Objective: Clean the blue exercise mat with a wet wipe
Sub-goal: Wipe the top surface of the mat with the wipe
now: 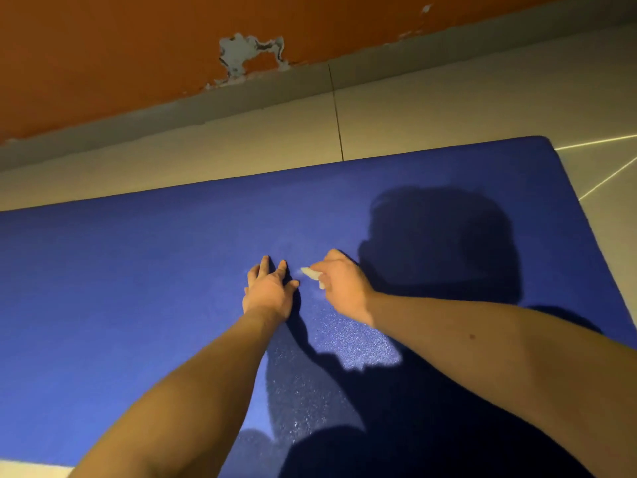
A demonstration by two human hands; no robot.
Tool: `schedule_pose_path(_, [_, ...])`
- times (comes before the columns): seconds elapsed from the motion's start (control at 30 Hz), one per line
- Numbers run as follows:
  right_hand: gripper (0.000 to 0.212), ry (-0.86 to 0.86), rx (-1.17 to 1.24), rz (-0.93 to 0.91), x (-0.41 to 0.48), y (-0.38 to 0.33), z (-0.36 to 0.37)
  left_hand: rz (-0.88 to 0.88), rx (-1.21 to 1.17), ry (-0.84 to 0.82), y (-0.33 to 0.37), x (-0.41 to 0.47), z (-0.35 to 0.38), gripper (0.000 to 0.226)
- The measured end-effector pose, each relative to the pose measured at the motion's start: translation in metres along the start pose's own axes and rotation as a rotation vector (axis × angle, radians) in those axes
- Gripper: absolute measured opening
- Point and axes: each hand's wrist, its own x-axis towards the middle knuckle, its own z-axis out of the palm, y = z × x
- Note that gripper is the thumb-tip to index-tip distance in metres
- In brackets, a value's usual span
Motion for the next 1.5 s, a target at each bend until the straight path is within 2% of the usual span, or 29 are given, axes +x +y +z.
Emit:
schedule_pose_path(0.07, [0.020, 0.020, 0.277, 0.114, -0.019, 0.003, 0.001, 0.028, -0.007, 0.006, -0.004, -0.020, 0.010, 0.057])
schedule_pose_path(0.1, [0.022, 0.003, 0.434, 0.170, -0.030, 0.003, 0.000, 0.056, -0.011, 0.029, -0.006, -0.030, 0.016, 0.054])
schedule_pose_path(0.17, [0.038, -0.054, 0.652, 0.252, -0.048, 0.002, 0.000, 0.095, -0.075, 0.085, -0.004, -0.051, 0.025, 0.044])
schedule_pose_path(0.2, [0.043, -0.072, 0.691, 0.267, -0.056, 0.000, -0.003, 0.094, -0.163, 0.093, -0.001, -0.061, 0.028, 0.040])
schedule_pose_path(0.27, [0.046, -0.097, 0.710, 0.287, -0.070, -0.007, -0.009, 0.032, -0.483, 0.045, 0.009, -0.082, 0.030, 0.032])
schedule_pose_path(0.3, [0.043, -0.108, 0.732, 0.315, -0.077, -0.009, -0.010, 0.010, -0.647, 0.000, 0.015, -0.092, 0.029, 0.027])
schedule_pose_path(0.37, [0.031, -0.148, 0.764, 0.359, -0.089, -0.013, -0.008, 0.025, -0.798, -0.043, 0.026, -0.112, 0.028, 0.027])
schedule_pose_path(0.43, [0.012, -0.189, 0.766, 0.396, -0.099, -0.018, -0.003, 0.050, -0.862, -0.082, 0.033, -0.130, 0.028, 0.030])
schedule_pose_path(0.53, [0.019, -0.194, 0.710, 0.419, -0.113, -0.024, -0.001, 0.043, -0.828, -0.088, 0.035, -0.148, 0.030, 0.023])
schedule_pose_path(0.67, [0.015, -0.141, 0.663, 0.486, -0.136, -0.033, -0.005, -0.058, -0.769, -0.035, 0.029, -0.161, 0.030, 0.021])
schedule_pose_path(0.83, [0.019, -0.219, 0.740, 0.459, -0.167, -0.045, -0.012, -0.064, -0.799, -0.059, 0.032, -0.179, 0.024, 0.023])
schedule_pose_path(0.93, [0.015, -0.187, 0.779, 0.433, -0.181, -0.045, -0.014, -0.044, -0.869, -0.079, 0.034, -0.189, 0.023, 0.020])
schedule_pose_path(1.1, [0.009, -0.128, 0.790, 0.565, -0.198, -0.052, -0.025, -0.019, -0.895, -0.110, 0.035, -0.207, 0.023, 0.016])
schedule_pose_path(1.23, [0.017, -0.166, 0.758, 0.678, -0.198, -0.071, -0.046, -0.005, -0.909, -0.107, 0.030, -0.213, 0.020, 0.014])
schedule_pose_path(1.33, [0.013, -0.043, 0.664, 0.692, -0.198, -0.081, -0.049, 0.003, -0.944, -0.108, 0.026, -0.215, 0.010, 0.012])
schedule_pose_path(1.4, [0.011, -0.073, 0.497, 0.628, -0.198, -0.098, -0.049, 0.033, -0.936, -0.127, 0.019, -0.215, 0.000, 0.009])
schedule_pose_path(1.43, [0.007, -0.108, 0.426, 0.677, -0.197, -0.102, -0.053, 0.047, -0.925, -0.133, 0.018, -0.215, -0.003, 0.011])
schedule_pose_path(1.5, [0.019, -0.039, 0.397, 0.755, -0.194, -0.108, -0.057, 0.062, -0.921, -0.126, 0.014, -0.218, -0.012, 0.013])
